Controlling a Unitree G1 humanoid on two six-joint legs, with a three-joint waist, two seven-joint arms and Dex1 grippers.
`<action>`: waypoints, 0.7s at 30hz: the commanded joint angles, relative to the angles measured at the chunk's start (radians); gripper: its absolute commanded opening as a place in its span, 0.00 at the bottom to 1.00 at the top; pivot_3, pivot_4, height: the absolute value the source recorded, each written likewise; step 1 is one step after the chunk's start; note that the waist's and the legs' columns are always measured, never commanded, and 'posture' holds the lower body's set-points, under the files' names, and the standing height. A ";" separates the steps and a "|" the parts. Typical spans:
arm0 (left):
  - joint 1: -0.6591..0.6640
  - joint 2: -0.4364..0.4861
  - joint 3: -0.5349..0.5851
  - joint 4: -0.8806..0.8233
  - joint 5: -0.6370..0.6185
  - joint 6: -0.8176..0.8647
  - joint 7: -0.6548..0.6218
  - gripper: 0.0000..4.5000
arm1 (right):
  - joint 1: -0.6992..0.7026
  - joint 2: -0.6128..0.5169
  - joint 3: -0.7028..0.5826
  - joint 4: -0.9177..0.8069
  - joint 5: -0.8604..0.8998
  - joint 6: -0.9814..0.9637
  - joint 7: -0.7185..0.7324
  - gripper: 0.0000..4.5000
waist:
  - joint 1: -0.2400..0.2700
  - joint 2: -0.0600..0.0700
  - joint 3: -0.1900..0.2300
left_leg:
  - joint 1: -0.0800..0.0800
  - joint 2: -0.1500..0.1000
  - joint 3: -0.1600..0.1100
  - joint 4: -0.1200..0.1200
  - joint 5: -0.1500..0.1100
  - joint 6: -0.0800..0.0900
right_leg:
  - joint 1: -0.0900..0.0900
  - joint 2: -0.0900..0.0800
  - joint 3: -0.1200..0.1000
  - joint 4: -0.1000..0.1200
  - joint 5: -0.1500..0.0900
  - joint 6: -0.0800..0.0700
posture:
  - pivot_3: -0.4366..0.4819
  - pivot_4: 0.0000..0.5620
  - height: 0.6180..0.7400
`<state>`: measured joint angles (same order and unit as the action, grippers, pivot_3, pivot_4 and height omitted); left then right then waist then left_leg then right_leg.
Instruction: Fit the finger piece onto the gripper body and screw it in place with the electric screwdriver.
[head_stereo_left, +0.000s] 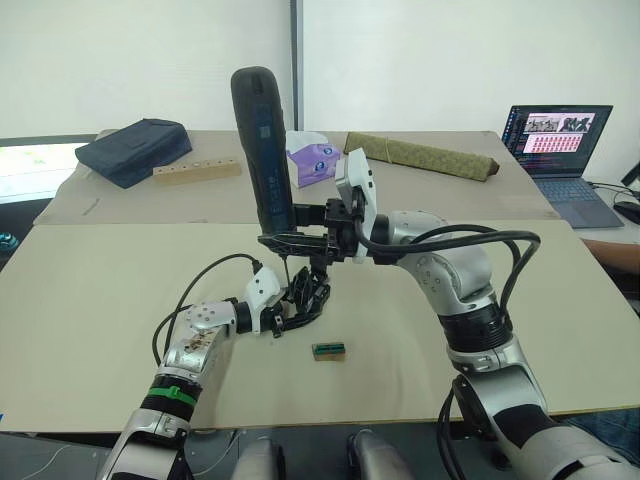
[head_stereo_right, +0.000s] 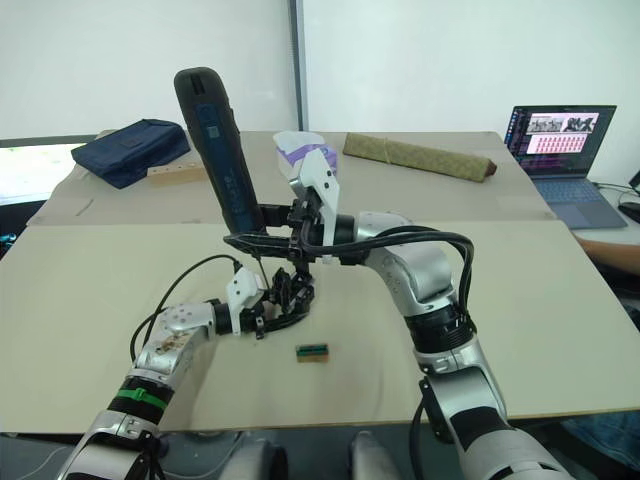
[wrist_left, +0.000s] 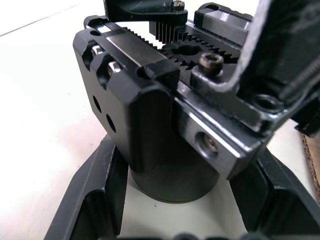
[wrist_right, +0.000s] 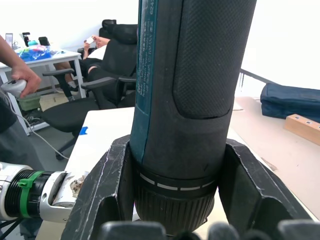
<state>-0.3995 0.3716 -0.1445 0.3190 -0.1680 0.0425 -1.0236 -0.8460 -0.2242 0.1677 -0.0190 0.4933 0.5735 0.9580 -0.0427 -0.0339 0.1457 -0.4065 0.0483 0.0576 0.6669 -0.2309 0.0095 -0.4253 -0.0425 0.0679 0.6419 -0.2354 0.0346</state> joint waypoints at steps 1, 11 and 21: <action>0.026 0.007 -0.023 0.033 0.011 0.021 -0.011 0.51 | -0.025 0.005 -0.043 -0.029 0.022 -0.043 -0.001 0.43 | 0.000 0.000 0.000 | 0.000 0.000 0.000 0.000 0.000 0.000 | 0.000 0.000 0.000 0.000 0.000 0.000 | 0.48 0.27 1.00; 0.027 0.008 -0.023 0.033 0.011 0.023 -0.013 0.51 | -0.022 -0.002 -0.036 -0.029 0.017 -0.039 0.000 0.43 | 0.000 0.000 0.000 | 0.000 0.000 0.000 0.000 0.000 0.000 | 0.000 0.000 0.000 0.000 0.000 0.000 | 0.48 0.27 1.00; 0.022 0.007 -0.021 0.037 0.011 0.021 -0.012 0.51 | -0.021 -0.011 -0.025 -0.024 0.003 -0.053 0.011 0.43 | 0.000 0.000 0.000 | 0.000 0.000 0.000 0.000 0.000 0.000 | 0.000 0.000 0.000 0.000 0.000 0.000 | 0.48 0.27 1.00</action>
<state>-0.4002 0.3715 -0.1444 0.3204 -0.1680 0.0421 -1.0243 -0.8460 -0.2376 0.1682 -0.0120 0.4861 0.5687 0.9602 -0.0427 -0.0339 0.1457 -0.4065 0.0483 0.0576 0.6669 -0.2309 0.0095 -0.4253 -0.0425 0.0679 0.6419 -0.2353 0.0345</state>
